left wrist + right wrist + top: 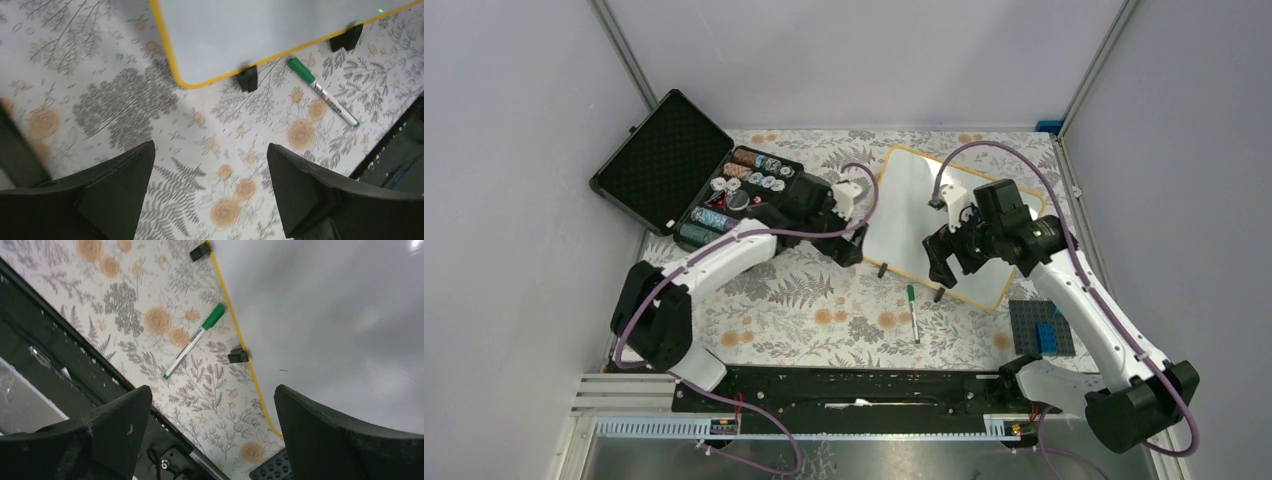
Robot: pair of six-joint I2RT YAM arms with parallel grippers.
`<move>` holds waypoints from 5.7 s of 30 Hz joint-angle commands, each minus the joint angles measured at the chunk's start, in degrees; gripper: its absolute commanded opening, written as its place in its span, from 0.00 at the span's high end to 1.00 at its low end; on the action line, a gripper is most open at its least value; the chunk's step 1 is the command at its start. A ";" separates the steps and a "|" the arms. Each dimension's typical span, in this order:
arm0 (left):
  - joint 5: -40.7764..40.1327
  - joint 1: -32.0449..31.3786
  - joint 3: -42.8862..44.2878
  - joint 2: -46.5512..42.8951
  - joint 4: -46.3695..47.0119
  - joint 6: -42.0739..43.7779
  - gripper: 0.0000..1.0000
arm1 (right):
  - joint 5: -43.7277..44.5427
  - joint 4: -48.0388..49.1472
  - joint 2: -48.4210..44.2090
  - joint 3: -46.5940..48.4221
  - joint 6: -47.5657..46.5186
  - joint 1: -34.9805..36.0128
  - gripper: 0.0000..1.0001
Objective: Write a sentence on the whiteboard
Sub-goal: Adjust the whiteboard stand at the center of the board, then adjust the whiteboard on the whiteboard stand.
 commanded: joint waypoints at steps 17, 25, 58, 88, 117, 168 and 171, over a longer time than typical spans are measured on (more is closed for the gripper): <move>-28.71 -20.06 -0.04 15.34 17.74 -21.85 0.52 | -2.57 4.37 -6.80 5.90 9.20 -14.90 0.01; -30.18 -20.08 3.47 20.10 18.52 -24.28 0.55 | -3.22 4.75 -5.93 5.73 9.39 -15.19 0.01; -47.02 -15.30 2.40 16.67 9.19 -44.62 1.00 | -7.12 10.03 -4.57 0.92 8.63 -15.22 0.01; -1.87 -10.45 3.64 8.78 8.14 -29.60 0.26 | 6.83 31.36 3.44 -14.48 12.67 -5.10 0.28; 26.27 18.08 -4.32 -4.22 18.63 -4.29 0.21 | 9.35 54.50 21.58 -19.63 8.64 -3.40 0.54; 32.85 23.80 -1.25 8.52 16.58 0.29 1.00 | 8.31 50.52 25.63 -17.29 5.85 -3.52 1.00; 32.62 23.82 -1.25 8.65 16.37 -0.23 0.73 | 6.20 50.20 25.25 -16.82 5.54 -3.44 1.00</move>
